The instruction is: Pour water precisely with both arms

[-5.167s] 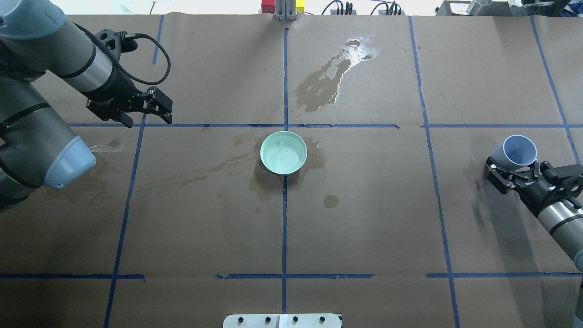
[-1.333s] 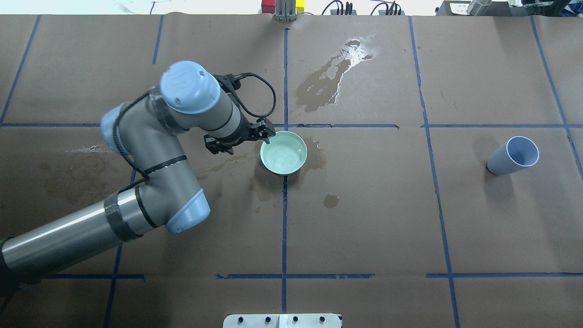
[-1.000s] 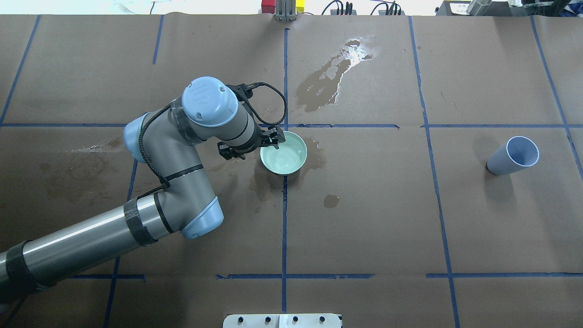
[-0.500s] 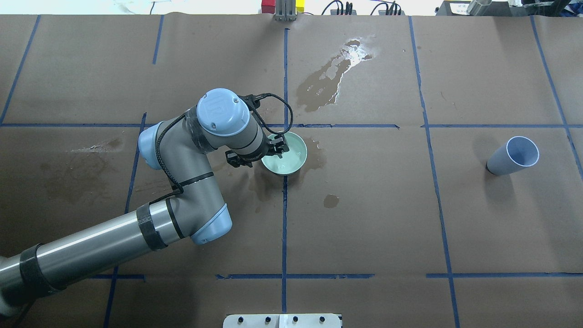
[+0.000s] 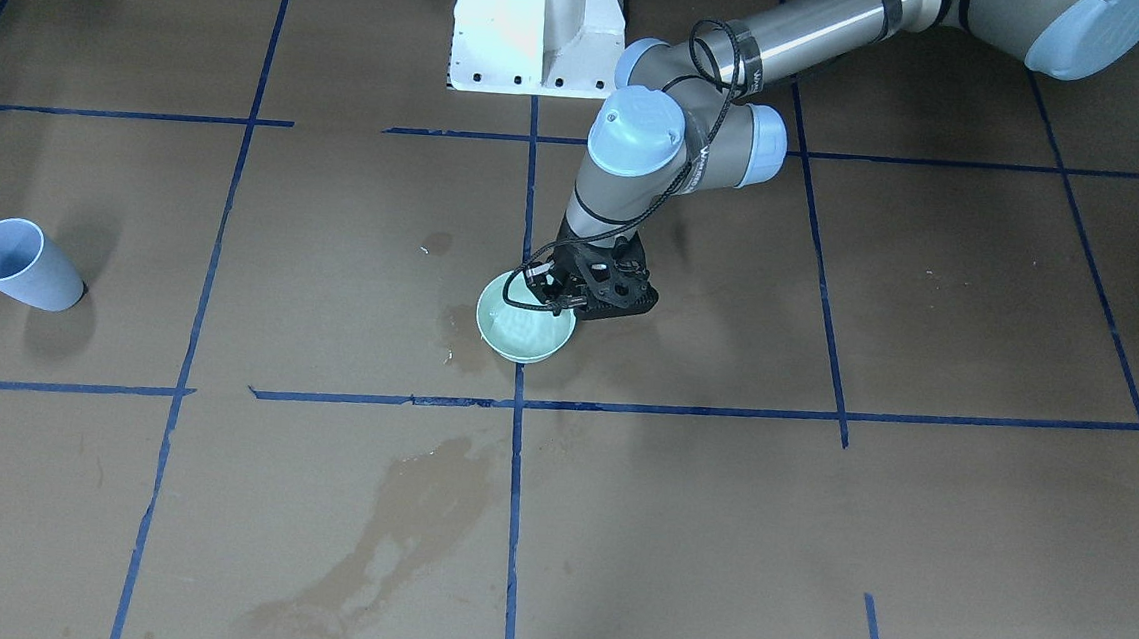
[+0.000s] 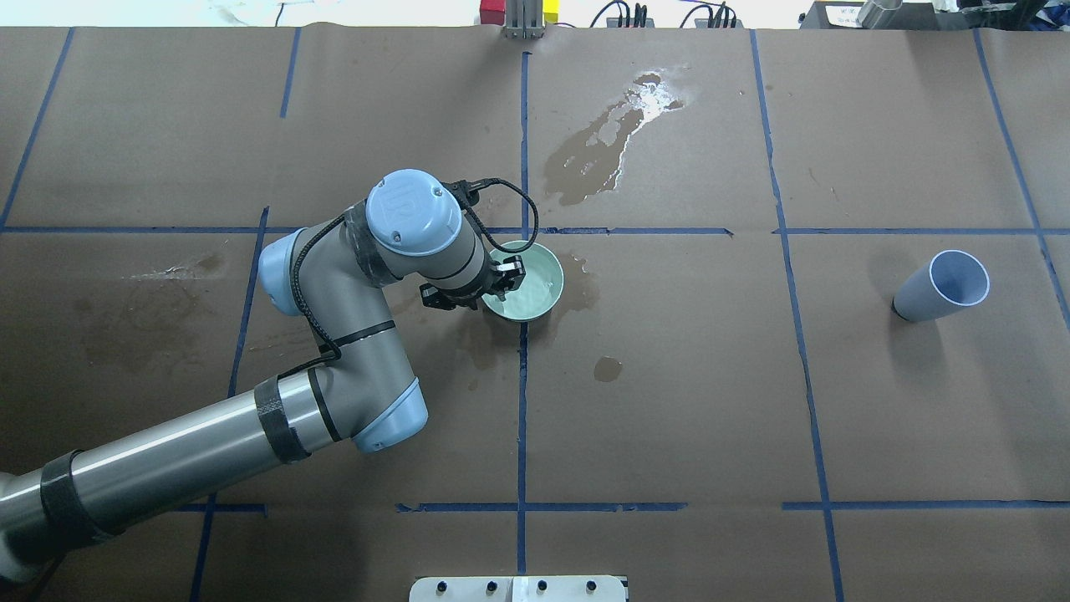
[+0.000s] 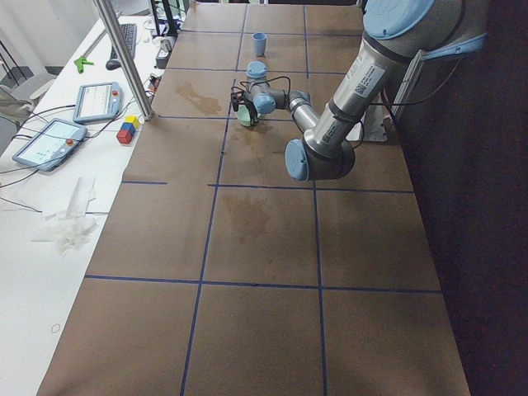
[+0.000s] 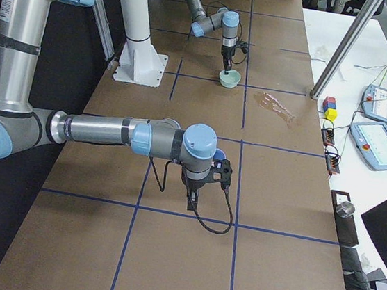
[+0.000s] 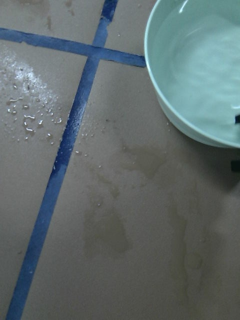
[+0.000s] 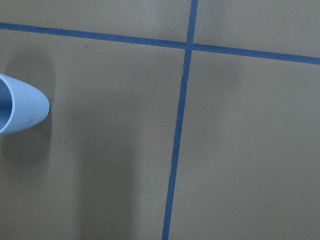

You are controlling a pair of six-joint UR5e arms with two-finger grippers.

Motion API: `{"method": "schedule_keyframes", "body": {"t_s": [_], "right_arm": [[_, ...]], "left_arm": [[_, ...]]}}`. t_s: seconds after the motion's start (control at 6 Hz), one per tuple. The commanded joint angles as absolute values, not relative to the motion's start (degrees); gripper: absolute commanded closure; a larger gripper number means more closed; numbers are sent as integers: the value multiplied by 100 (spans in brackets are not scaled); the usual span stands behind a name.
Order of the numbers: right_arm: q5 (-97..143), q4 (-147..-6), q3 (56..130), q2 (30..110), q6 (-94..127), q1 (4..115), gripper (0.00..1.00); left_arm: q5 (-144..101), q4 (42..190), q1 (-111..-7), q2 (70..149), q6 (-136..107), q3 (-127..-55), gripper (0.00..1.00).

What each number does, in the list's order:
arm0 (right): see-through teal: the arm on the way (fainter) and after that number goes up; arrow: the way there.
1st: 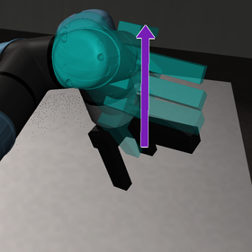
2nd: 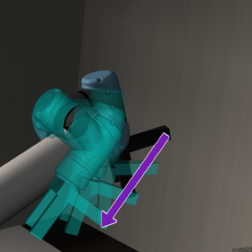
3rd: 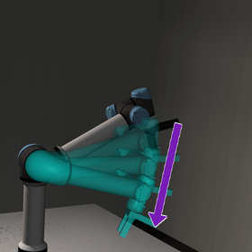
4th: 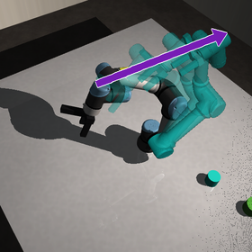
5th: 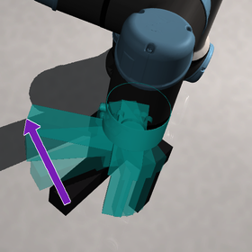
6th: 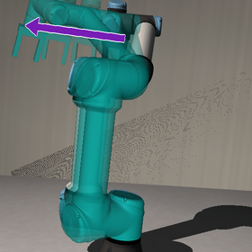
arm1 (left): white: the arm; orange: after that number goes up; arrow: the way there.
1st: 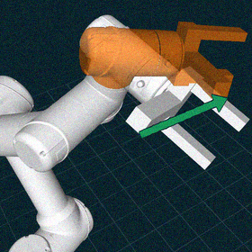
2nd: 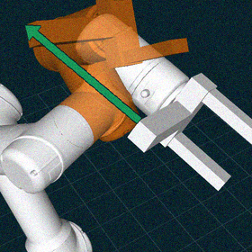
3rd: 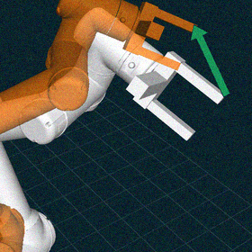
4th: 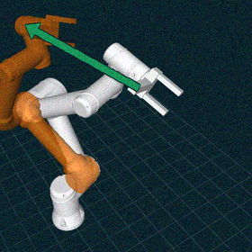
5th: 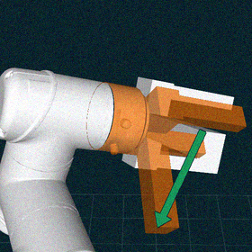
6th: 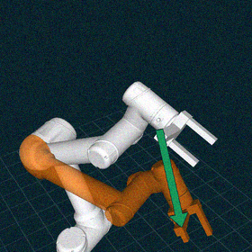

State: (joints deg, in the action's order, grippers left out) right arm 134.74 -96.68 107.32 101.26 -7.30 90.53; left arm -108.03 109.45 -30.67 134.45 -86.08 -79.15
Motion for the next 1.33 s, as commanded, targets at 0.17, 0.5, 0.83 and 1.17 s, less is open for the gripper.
{"method": "schedule_keyframes", "body": {"t_s": [0.17, 0.5, 0.83, 1.17], "right_arm": [[13474, -9668, 10731, 10125, -729, 9053, 0], [13482, -9668, 10731, 10116, -730, 9035, 0], [13482, -9668, 10723, 10108, -729, 9018, 0], [13474, -9659, 10723, 10107, -747, 8991, 0]], "left_arm": [[-10811, 10951, -3076, 13438, -8561, -7928, 100], [-10854, 10978, -3277, 13386, -8543, -8102, 100], [-11694, 10951, -3794, 12749, -8064, -8802, 100], [-12476, 10968, -4592, 11921, -6888, -9376, 100]]}}
